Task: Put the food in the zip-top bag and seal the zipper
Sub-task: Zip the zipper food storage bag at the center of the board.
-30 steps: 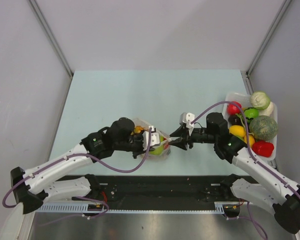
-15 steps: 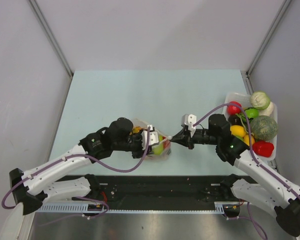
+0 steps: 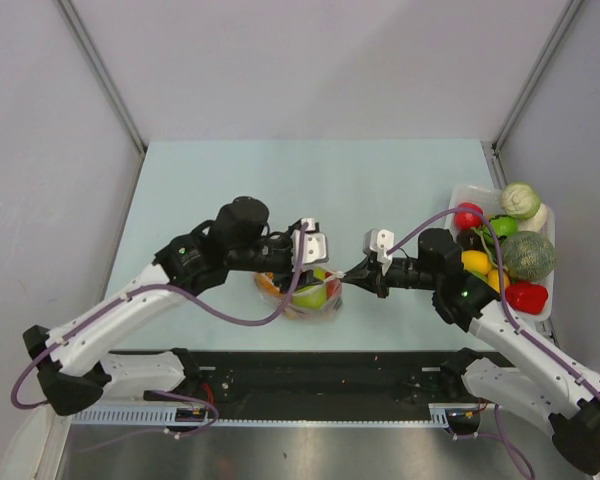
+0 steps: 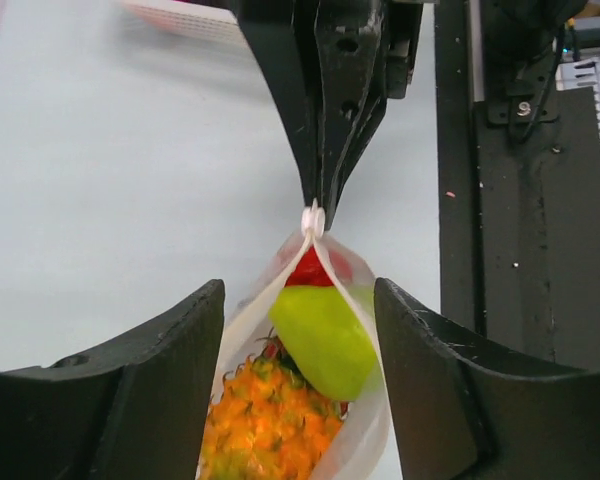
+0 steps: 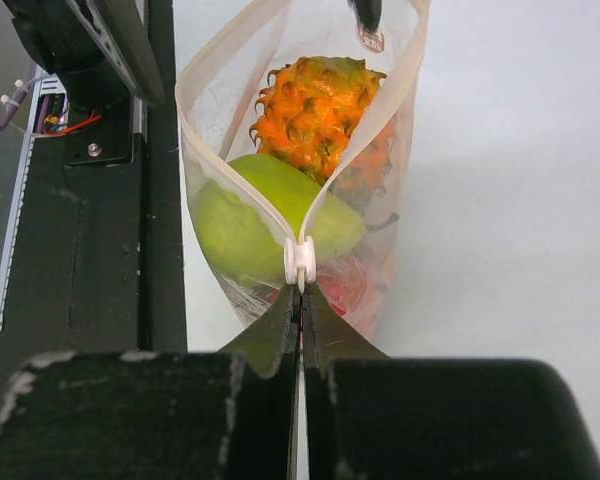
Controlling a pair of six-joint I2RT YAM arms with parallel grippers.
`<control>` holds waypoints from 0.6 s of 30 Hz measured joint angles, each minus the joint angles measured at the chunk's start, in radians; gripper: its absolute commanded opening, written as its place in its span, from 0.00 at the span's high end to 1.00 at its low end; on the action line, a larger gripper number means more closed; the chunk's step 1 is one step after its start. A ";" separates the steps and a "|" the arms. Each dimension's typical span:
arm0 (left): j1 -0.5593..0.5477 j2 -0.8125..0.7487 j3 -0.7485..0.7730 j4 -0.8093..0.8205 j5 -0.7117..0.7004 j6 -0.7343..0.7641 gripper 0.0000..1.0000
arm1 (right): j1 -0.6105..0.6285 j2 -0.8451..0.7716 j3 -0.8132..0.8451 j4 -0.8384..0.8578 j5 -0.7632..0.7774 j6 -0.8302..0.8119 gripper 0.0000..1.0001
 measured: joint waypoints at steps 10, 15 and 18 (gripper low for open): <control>-0.015 0.201 0.093 -0.037 0.081 0.008 0.51 | 0.000 -0.008 -0.001 0.000 0.010 0.000 1.00; -0.027 0.210 0.088 -0.031 0.093 0.007 0.54 | 0.000 -0.011 -0.002 0.000 0.010 0.000 1.00; -0.031 0.210 0.082 -0.012 0.094 -0.002 0.60 | 0.000 -0.011 -0.002 0.000 0.010 0.000 1.00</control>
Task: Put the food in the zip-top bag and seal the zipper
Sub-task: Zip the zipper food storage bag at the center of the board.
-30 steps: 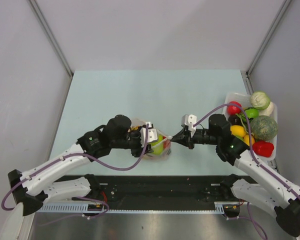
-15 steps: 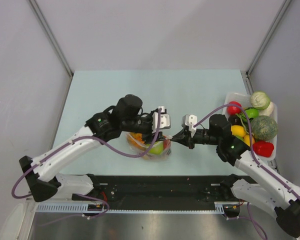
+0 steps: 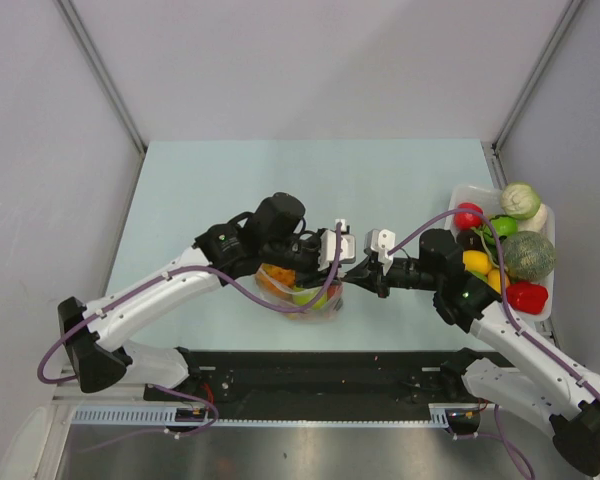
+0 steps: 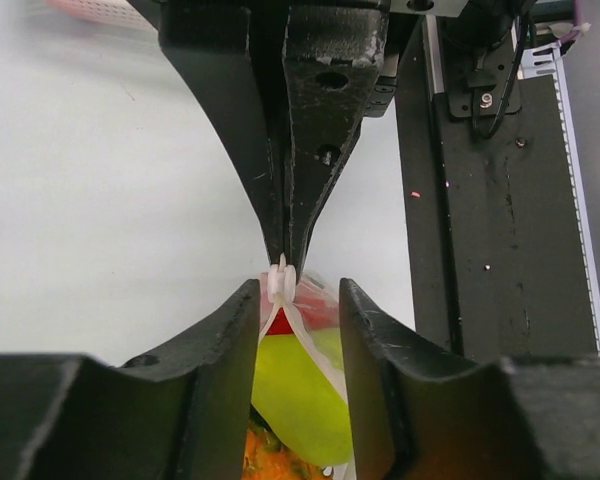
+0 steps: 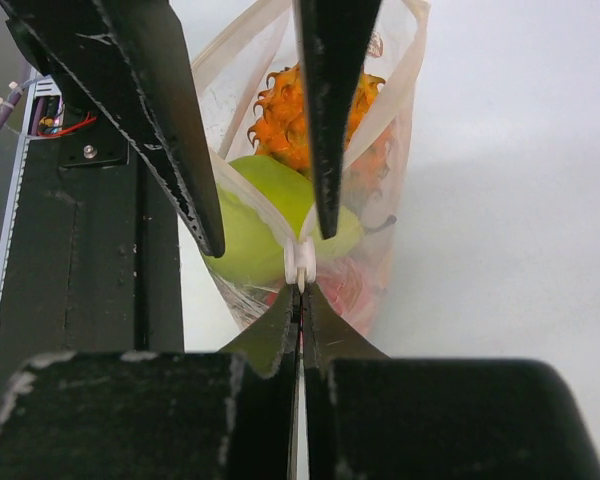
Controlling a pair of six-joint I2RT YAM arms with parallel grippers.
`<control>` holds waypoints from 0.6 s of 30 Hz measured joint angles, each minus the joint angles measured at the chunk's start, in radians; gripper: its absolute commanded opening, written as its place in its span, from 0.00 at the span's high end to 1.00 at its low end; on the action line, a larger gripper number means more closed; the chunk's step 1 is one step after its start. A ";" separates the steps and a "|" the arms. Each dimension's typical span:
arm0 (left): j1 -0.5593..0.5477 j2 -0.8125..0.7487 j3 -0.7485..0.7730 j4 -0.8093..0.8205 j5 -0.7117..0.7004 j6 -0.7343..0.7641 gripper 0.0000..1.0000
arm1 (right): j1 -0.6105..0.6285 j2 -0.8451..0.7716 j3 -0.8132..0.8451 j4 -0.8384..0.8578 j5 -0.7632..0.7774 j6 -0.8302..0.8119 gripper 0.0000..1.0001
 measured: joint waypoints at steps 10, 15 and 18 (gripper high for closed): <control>-0.005 0.024 -0.008 0.027 0.003 -0.008 0.67 | 0.000 -0.003 -0.002 -0.001 0.000 0.000 1.00; -0.005 0.035 -0.026 0.030 0.002 -0.008 0.73 | 0.000 -0.015 -0.004 -0.004 -0.001 0.000 1.00; -0.006 0.037 -0.027 0.030 0.001 -0.008 0.85 | 0.001 -0.020 -0.004 -0.011 -0.001 -0.003 1.00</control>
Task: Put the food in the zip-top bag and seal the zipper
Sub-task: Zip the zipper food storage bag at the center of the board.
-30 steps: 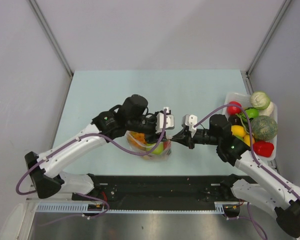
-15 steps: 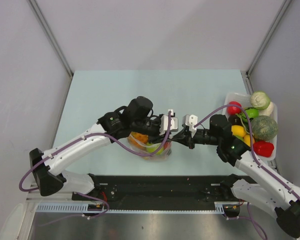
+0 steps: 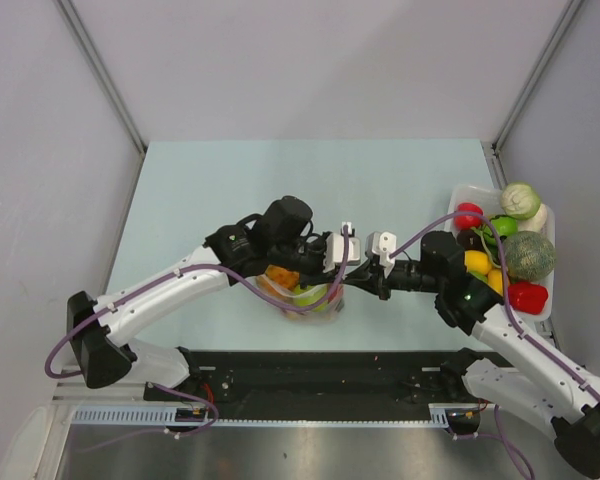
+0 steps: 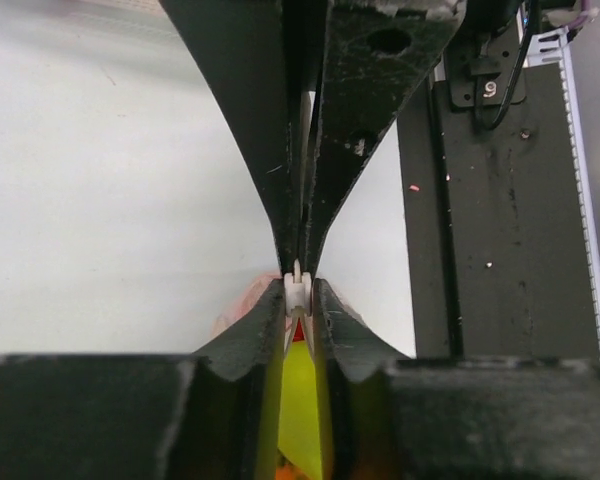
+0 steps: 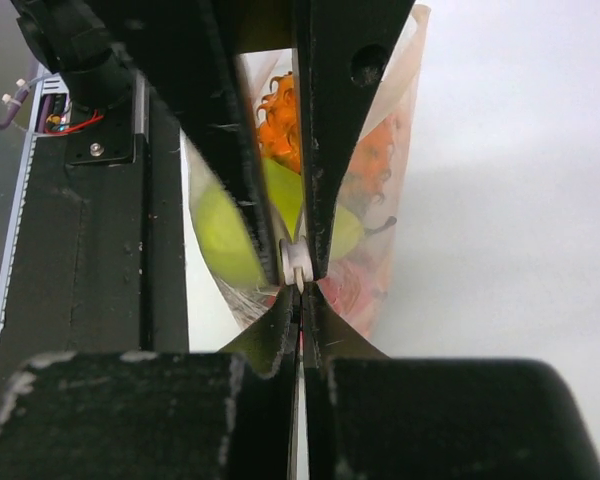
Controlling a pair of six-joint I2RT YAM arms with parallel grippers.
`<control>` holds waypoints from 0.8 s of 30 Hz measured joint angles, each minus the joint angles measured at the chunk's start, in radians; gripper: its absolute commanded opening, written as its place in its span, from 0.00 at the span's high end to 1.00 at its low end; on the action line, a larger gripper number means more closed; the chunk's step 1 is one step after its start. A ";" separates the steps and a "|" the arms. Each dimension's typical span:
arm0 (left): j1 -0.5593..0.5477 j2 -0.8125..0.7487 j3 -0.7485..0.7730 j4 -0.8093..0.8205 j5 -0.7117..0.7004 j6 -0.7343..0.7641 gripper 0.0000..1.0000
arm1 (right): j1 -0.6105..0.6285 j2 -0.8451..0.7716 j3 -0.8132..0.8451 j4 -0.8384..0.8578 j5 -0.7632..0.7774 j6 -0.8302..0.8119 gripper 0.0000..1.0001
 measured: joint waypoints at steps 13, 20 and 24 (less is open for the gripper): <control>0.023 -0.018 -0.043 0.006 -0.013 0.055 0.98 | -0.058 -0.014 -0.002 -0.036 -0.032 -0.011 1.00; 0.064 -0.051 -0.081 -0.040 -0.037 0.113 0.99 | -0.139 -0.035 -0.002 -0.058 -0.084 -0.018 1.00; 0.121 -0.083 -0.098 -0.142 -0.075 0.132 0.98 | -0.201 -0.068 -0.002 -0.079 -0.093 -0.046 1.00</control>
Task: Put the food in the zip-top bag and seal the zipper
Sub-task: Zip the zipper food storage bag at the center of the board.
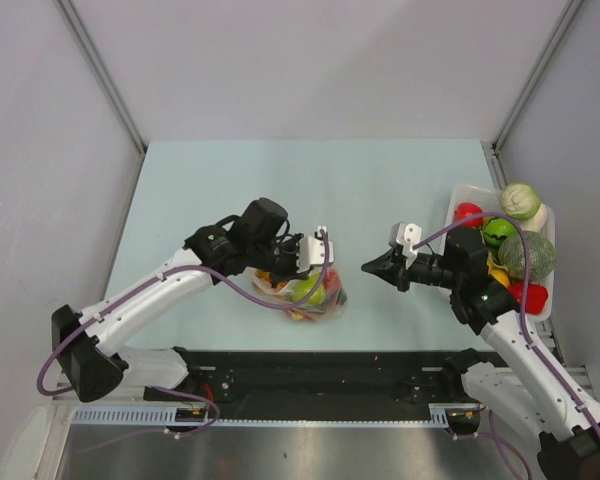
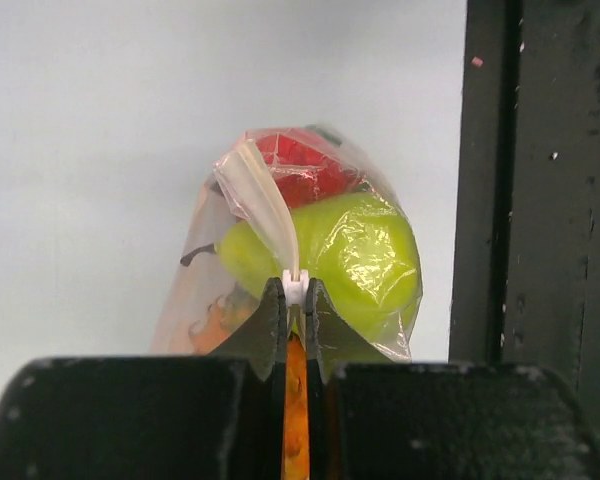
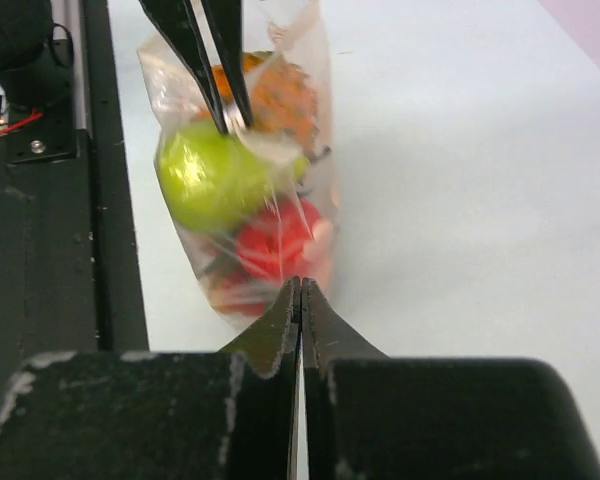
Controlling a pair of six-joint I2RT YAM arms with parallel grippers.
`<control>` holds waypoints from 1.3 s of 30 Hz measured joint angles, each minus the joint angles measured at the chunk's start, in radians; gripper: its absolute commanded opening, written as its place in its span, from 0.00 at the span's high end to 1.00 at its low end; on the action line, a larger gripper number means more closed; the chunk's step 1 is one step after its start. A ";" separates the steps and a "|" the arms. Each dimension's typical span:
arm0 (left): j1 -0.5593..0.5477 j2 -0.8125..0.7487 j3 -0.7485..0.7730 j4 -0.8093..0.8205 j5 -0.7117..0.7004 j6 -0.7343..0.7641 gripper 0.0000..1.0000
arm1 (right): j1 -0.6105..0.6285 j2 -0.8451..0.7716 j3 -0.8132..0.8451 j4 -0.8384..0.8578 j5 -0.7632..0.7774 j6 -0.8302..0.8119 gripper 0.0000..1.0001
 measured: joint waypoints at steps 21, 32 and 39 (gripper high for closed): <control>-0.040 0.022 0.085 -0.050 0.058 -0.029 1.00 | 0.196 0.110 0.070 0.063 0.014 -0.019 0.38; -0.071 0.070 0.110 -0.002 0.067 -0.072 1.00 | 0.253 0.194 0.148 -0.034 0.061 -0.174 0.50; -0.070 0.068 0.111 -0.012 0.076 -0.068 1.00 | 0.259 0.196 0.175 -0.094 0.097 -0.239 0.66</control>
